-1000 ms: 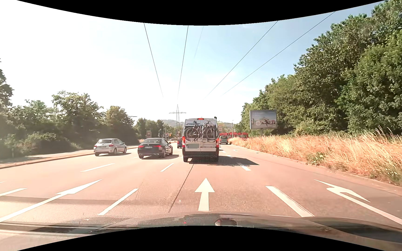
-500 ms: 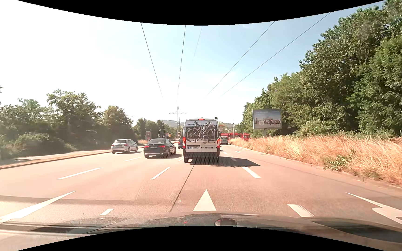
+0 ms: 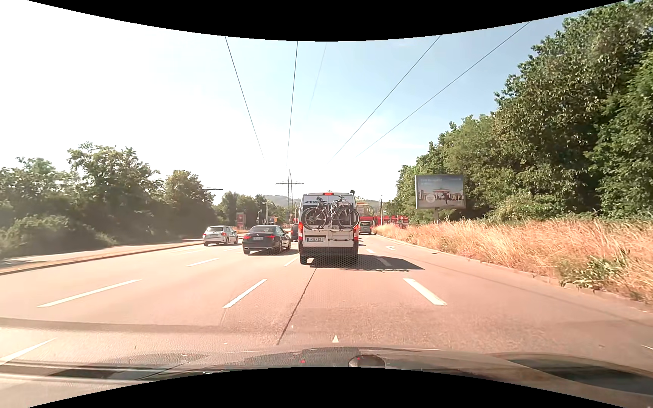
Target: Follow the waypoints while adhering to traffic rules and regulations
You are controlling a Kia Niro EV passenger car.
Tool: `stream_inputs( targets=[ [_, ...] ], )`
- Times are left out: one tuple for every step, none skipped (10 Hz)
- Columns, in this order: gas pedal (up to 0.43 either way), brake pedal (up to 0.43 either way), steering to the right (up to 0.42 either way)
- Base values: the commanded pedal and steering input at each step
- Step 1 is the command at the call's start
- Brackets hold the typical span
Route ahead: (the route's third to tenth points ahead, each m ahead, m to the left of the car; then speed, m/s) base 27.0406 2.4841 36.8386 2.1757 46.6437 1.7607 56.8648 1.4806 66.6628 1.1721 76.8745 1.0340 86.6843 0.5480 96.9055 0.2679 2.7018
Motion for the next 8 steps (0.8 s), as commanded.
stream_inputs(
  targets=[
    [0.0,0.091,-0.006],
    [0.0,0.091,-0.005],
    [0.0,0.098,-0.005],
    [0.0,0.098,-0.005],
    [0.0,0.098,-0.005],
    [0.0,0.091,-0.005],
    [0.0,0.091,-0.005],
    [0.0,0.079,-0.005]
  ],
)
